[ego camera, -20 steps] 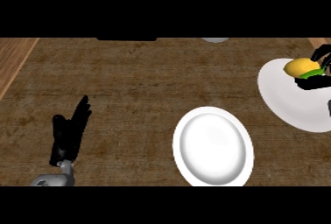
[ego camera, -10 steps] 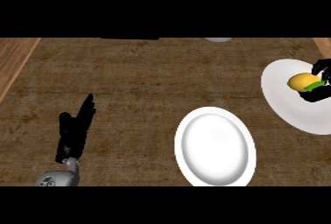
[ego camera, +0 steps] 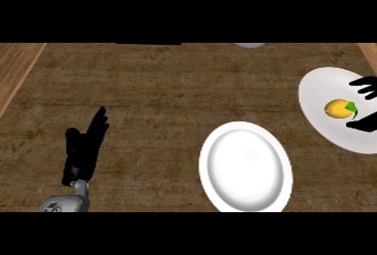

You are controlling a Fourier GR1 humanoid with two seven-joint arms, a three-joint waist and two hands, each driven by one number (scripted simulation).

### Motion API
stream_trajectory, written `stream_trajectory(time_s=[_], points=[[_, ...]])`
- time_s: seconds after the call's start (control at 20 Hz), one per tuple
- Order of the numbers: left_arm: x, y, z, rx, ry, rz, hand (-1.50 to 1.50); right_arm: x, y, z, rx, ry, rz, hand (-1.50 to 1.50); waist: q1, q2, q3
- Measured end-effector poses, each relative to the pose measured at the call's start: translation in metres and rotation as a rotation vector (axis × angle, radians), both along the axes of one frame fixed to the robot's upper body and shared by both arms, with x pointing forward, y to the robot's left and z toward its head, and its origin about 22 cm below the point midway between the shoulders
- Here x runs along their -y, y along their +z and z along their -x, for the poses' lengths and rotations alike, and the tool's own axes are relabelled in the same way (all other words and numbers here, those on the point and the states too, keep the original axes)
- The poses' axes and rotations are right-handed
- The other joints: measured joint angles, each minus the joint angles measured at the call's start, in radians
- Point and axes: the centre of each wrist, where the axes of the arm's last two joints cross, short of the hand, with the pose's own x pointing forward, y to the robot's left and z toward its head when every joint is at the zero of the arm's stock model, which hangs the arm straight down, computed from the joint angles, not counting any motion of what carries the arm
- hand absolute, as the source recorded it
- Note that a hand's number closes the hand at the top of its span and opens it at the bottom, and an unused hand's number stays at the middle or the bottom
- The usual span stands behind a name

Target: Pick the lemon from the plate and place it in the plate

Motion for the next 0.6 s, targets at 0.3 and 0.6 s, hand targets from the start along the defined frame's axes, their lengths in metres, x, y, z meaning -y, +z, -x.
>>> stream_trajectory(time_s=[0.3, 0.6], points=[[-0.003, -0.004, 0.004, -0.007, 0.009, -0.005, 0.00, 0.006, 0.008, 0.000, 0.245, 0.038, -0.304, -1.50, -0.011, -0.004, 0.001], [-0.012, -0.005, 0.004, 0.001, 0.019, -0.004, 0.00, 0.033, 0.008, 0.020, 0.387, -0.002, -0.579, -1.50, -0.012, -0.002, 0.000]])
